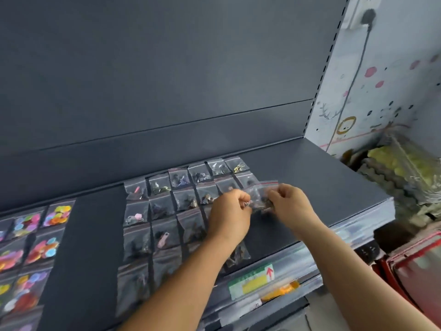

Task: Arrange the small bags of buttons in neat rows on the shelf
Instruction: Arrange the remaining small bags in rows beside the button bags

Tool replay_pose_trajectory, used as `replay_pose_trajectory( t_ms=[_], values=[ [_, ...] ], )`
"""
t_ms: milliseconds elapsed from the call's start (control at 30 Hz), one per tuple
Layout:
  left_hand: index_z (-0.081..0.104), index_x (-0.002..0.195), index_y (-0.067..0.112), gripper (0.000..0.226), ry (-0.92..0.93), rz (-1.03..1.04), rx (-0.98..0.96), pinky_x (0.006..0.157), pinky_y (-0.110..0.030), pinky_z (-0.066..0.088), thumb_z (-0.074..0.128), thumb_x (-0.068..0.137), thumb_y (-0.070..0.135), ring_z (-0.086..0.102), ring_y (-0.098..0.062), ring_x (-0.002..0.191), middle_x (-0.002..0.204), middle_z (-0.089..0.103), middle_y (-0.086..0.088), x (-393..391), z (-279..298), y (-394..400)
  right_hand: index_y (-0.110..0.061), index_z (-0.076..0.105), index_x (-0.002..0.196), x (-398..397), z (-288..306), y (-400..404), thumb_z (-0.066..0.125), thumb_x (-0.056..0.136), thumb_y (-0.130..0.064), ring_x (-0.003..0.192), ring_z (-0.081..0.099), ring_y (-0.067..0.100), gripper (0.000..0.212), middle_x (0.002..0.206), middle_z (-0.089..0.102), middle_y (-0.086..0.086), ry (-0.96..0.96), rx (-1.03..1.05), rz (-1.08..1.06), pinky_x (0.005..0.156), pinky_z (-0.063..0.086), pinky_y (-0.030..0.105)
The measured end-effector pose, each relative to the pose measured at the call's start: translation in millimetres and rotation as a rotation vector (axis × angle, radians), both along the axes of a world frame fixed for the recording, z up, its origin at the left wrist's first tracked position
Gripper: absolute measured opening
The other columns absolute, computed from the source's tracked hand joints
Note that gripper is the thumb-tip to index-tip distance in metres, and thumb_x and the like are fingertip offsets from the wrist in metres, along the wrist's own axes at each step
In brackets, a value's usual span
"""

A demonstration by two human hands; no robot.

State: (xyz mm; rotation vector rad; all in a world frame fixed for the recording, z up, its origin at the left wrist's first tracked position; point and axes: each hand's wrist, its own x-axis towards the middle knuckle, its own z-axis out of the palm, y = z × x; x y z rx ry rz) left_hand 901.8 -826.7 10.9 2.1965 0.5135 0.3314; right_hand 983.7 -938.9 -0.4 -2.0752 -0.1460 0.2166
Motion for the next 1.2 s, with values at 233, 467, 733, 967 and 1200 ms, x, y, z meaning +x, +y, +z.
replay_pose_trajectory(
  t_ms=[233,467,733,967,1200],
  values=[
    [0.067,0.11,0.017,0.026,0.242,0.043,0.33,0.084,-0.039,0.051,0.052,0.092,0.007,0.058,-0.028,0.099,0.11,0.059,-0.008,4.1,-10.1,-10.3,-0.012,0.063,0.089,20.8,-9.3,-4.7,0.056,0.086,-0.018,0.082,0.059,0.026,0.009,0.082,0.065,0.004,-0.096,-0.277,0.205,0.064,0.038,0.026],
    [0.053,0.133,0.017,0.041,0.204,-0.139,0.614,0.104,-0.034,0.033,0.049,0.094,0.006,0.033,-0.023,0.125,0.137,0.042,0.0,-4.1,-9.7,-18.5,-0.016,0.059,0.113,16.9,-7.7,-21.4,0.061,0.086,-0.017,0.097,0.054,0.027,0.027,0.111,0.05,0.005,-0.376,-0.287,0.369,0.078,0.045,0.032],
    [0.038,0.142,0.015,0.047,0.362,-0.235,0.657,0.109,-0.035,0.025,0.046,0.095,0.009,0.033,-0.022,0.133,0.144,0.038,-0.002,-10.0,-8.7,-21.2,-0.019,0.073,0.1,13.1,-9.5,-35.1,0.058,0.088,-0.01,0.098,0.057,0.028,0.021,0.106,0.064,0.005,-0.559,-0.382,0.634,0.077,0.052,0.043],
    [0.024,0.149,0.016,0.048,0.405,-0.275,0.617,0.117,-0.037,0.009,0.034,0.102,0.023,0.012,-0.021,0.145,0.157,0.019,-0.003,-12.5,-5.2,-22.3,-0.013,0.07,0.093,12.8,-13.6,-31.8,0.054,0.089,-0.007,0.09,0.062,0.029,0.017,0.101,0.068,0.001,-0.7,-0.411,0.671,0.066,0.055,0.045],
    [0.022,0.149,0.013,0.049,0.418,-0.278,0.595,0.116,-0.038,0.011,0.034,0.102,0.023,0.012,-0.021,0.145,0.157,0.017,-0.004,-10.6,-6.4,-26.7,-0.022,0.072,0.094,16.6,-12.6,-34.2,0.052,0.082,-0.005,0.082,0.067,0.026,0.028,0.091,0.072,-0.002,-0.729,-0.362,0.707,0.062,0.057,0.042]
  ],
)
